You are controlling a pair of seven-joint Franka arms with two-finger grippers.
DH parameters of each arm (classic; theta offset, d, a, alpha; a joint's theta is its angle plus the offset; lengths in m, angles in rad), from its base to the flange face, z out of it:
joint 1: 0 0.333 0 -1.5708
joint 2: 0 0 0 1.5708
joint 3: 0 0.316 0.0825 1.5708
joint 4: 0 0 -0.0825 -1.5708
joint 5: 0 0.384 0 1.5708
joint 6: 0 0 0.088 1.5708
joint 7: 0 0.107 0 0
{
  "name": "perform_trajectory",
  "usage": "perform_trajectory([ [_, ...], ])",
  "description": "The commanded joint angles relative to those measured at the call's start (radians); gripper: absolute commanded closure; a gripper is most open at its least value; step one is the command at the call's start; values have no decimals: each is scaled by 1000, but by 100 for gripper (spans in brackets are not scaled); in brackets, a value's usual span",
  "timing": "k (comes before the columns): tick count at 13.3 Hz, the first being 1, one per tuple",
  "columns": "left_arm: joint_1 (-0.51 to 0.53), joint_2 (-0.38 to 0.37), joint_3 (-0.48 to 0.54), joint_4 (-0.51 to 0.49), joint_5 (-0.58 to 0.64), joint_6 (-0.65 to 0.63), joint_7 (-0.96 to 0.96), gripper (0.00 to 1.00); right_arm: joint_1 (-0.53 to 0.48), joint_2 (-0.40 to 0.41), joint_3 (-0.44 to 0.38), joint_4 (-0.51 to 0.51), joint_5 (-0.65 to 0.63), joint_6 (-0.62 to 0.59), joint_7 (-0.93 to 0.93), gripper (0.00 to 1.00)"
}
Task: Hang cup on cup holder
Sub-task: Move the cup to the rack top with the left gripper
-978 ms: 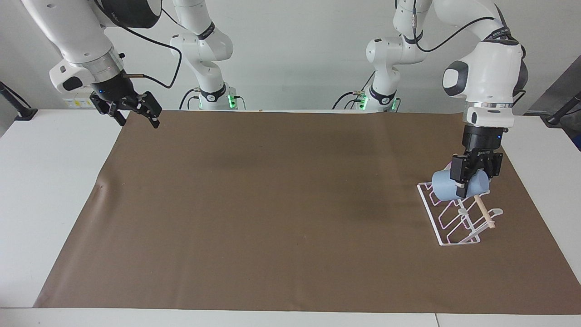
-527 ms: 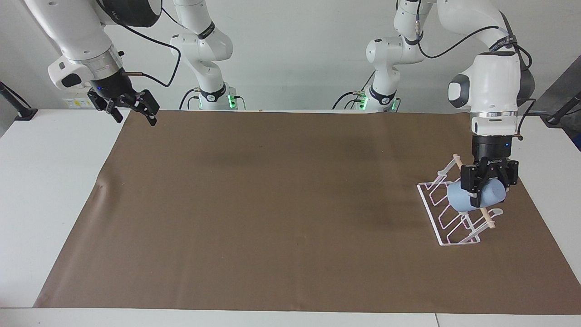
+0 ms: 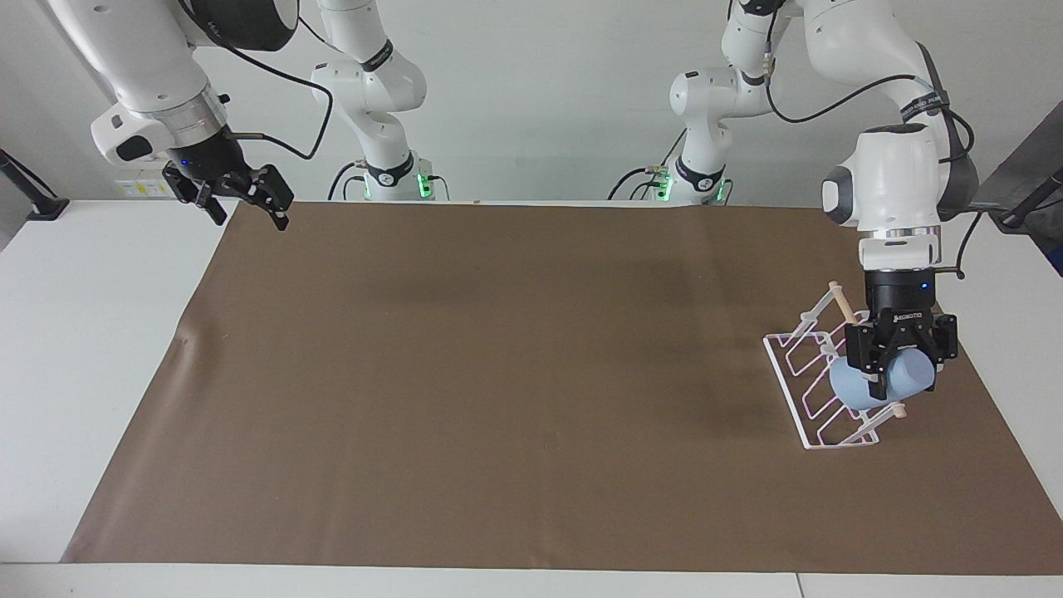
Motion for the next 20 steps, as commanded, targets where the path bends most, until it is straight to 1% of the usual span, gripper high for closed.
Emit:
perform_trajectory([
  [1,14,-6,3,-44,37,57,10,100,-10,-26,13,-33,-21,14,-3,0],
  [2,14,-6,11,-50,61,65,10,100,-12,-26,13,-34,-21,15,-3,0],
  [13,15,-33,31,-147,123,102,10,100,-12,-26,13,-34,-19,15,-3,0],
  [17,15,-50,31,-190,126,114,10,100,-12,-26,13,-34,-19,15,-3,0],
  [20,14,-53,31,-193,126,114,11,100,-12,-28,13,-36,-17,15,-3,0],
])
